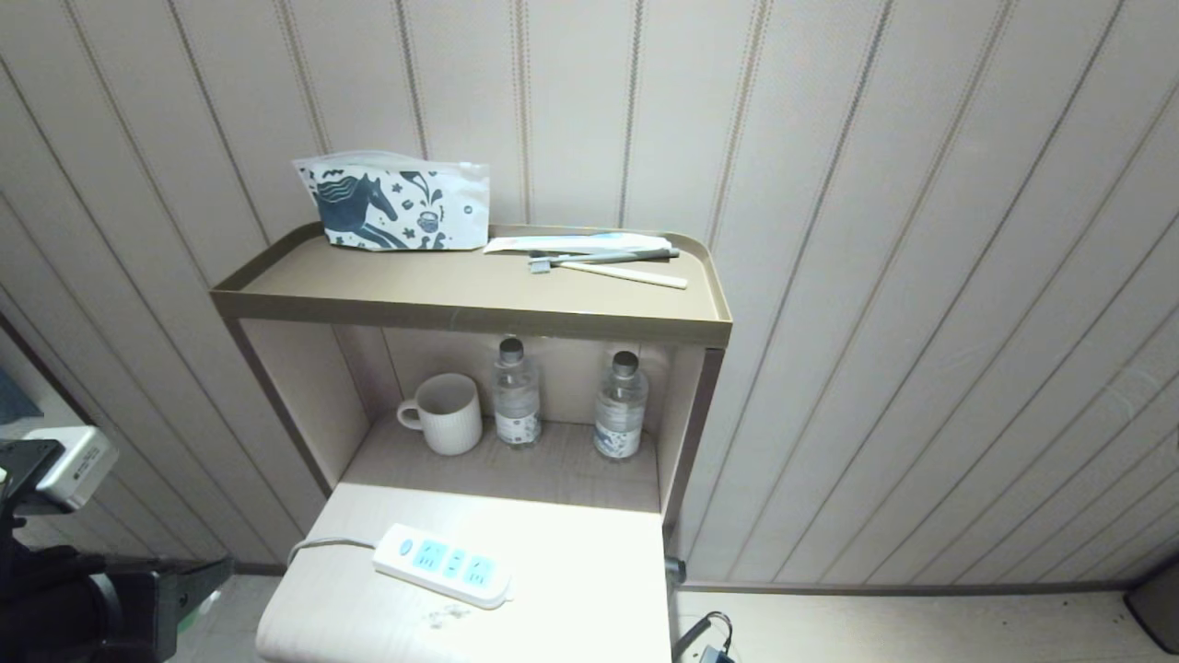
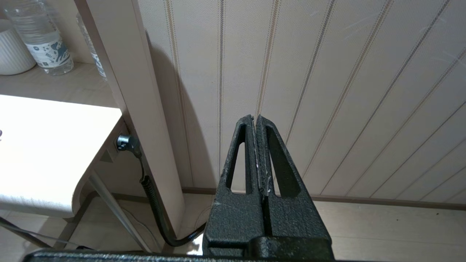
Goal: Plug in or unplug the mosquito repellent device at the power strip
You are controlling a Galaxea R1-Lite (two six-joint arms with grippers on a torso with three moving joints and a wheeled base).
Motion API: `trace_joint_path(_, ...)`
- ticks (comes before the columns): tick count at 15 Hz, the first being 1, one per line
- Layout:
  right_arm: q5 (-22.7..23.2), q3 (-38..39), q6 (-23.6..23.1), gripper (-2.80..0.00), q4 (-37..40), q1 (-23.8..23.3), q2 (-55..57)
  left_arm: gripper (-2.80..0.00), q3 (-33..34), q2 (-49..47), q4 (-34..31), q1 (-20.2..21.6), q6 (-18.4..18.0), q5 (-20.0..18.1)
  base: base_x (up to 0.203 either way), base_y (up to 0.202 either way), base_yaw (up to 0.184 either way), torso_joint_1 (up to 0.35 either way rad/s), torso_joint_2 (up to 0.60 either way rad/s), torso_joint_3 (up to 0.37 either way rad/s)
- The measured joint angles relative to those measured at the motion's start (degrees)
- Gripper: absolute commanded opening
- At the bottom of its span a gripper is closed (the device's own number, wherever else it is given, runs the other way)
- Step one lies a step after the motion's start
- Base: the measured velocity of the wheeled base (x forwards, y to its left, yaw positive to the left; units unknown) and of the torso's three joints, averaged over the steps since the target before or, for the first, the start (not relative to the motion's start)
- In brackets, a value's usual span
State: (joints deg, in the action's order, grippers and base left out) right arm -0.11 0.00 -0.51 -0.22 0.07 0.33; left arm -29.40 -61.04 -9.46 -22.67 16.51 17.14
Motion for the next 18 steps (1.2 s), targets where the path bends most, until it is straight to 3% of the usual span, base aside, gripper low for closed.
trace_joint_path(3,0.01,0.0,0.0,-2.8,0.04,0.0,-0.02,-2.8,2.96,0.8,4.13,-0.04,-0.58,-0.21,0.0,0.0,0.0,0.0,0.0,0.0)
trace_joint_path(6,0.01,0.0,0.0,-2.8,0.06,0.0,-0.02,-2.8,6.18,0.67,12.48,0.0,-1.68,-0.28,0.0,0.0,0.0,0.0,0.0,0.0)
trace_joint_path(10,0.01,0.0,0.0,-2.8,0.06,0.0,-0.02,-2.8,16.96,0.32,34.8,0.0,-8.45,0.3,0.0,0.0,0.0,0.0,0.0,0.0)
trace_joint_path(13,0.01,0.0,0.0,-2.8,0.06,0.0,-0.02,-2.8,23.28,0.88,49.09,0.0,-12.49,3.15,0.0,0.0,0.0,0.0,0.0,0.0)
trace_joint_path(16,0.01,0.0,0.0,-2.8,0.06,0.0,-0.02,-2.8,25.61,1.59,54.68,-0.5,-17.9,3.22,0.0,0.0,0.0,0.0,0.0,0.0)
trace_joint_path(18,0.01,0.0,0.0,-2.8,0.06,0.0,0.0,-2.8,25.15,1.87,55.68,-0.24,-18.35,3.21,0.0,0.0,0.0,0.0,0.0,0.0)
